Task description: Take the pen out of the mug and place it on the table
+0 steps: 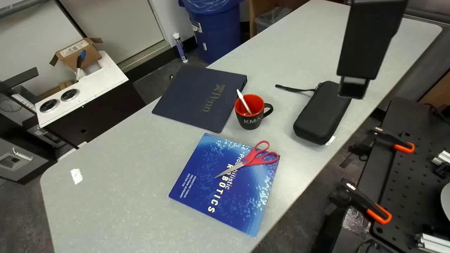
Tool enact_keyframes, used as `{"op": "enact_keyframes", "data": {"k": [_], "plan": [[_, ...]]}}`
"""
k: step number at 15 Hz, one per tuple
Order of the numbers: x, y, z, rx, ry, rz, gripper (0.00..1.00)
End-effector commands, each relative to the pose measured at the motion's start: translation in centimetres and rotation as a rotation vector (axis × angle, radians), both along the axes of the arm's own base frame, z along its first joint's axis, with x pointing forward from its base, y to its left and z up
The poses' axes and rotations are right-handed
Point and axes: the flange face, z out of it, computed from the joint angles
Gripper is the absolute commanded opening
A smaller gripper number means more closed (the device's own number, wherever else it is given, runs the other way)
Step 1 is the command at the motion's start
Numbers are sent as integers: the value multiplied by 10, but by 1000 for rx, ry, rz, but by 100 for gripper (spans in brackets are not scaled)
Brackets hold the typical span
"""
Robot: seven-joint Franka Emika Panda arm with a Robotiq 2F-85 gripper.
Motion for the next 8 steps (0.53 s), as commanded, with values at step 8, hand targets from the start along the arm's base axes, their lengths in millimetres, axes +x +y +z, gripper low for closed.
{"op": "enact_keyframes", "data": {"k": [8], "plan": [[62,-51,-33,-52,-164,-196,100]]}}
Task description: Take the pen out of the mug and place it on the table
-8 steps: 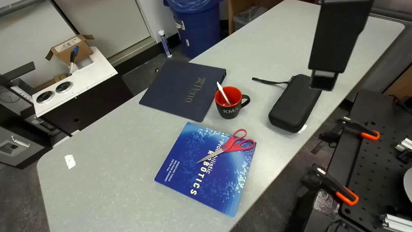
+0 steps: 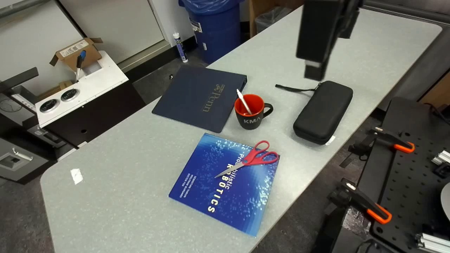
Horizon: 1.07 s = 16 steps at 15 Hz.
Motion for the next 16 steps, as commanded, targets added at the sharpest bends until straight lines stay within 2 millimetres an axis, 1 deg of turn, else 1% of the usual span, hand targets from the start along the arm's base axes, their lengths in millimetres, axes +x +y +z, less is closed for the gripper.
{"op": "enact_keyframes", "data": {"k": [1,4,5,6,7,9,12,13,16], "plan": [[45,-41,-33,-23,-85,-137,100],[77,-69,-59,-40,-134,-232,100],[84,-75,-65,-41,-128,-264,100],[86,-75,-68,-14,-102,-275,100],[70,-72,-65,-21,-104,-230,100],[79,-76,-73,-16,-86,-247,100],[83,-76,-72,-15,-89,-252,100],[90,-74,-80,-15,-85,-257,100],[120,-84,-108,-8,-118,-316,100]]}}
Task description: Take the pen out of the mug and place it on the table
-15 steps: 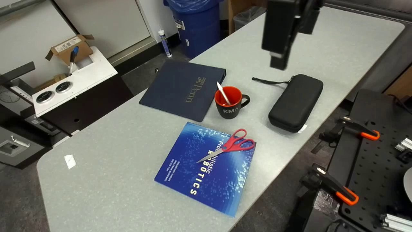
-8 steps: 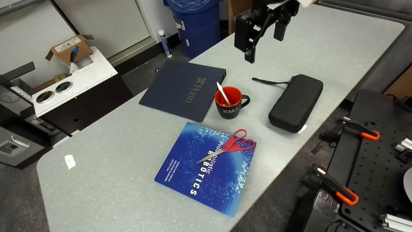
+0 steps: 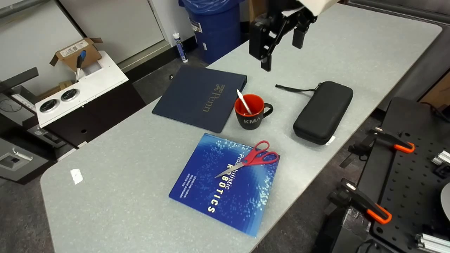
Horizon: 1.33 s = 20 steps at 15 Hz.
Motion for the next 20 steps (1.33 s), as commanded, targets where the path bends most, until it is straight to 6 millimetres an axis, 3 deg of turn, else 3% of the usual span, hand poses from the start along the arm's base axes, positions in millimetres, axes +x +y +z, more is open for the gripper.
{"op": "enact_keyframes", "data": {"k": [1,7,12,13,16,20], "plan": [[42,-12,-35,-3,-48,-78,100],[98,-26,-102,-12,-78,-164,100],[128,-11,-129,14,-37,-157,100],[111,-18,-125,5,-37,-142,100],[122,-10,-131,10,-38,-136,100],[120,1,-139,-19,-28,-111,100]]}}
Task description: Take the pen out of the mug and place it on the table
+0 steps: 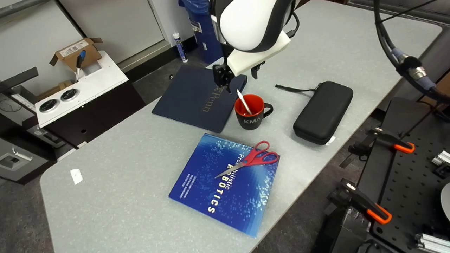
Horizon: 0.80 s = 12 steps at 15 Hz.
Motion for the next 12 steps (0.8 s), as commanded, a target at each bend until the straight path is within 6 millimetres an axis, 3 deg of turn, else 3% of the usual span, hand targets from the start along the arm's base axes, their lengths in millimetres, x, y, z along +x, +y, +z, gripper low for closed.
{"op": "enact_keyframes", "data": {"k": [1,5,6,8,12], "plan": [[0,13,-8,-22,9,26,100],[0,21,-16,-34,23,45,97],[1,21,-18,-37,23,46,72],[1,17,-21,-33,24,47,68],[-2,13,-16,-35,15,43,36]]}}
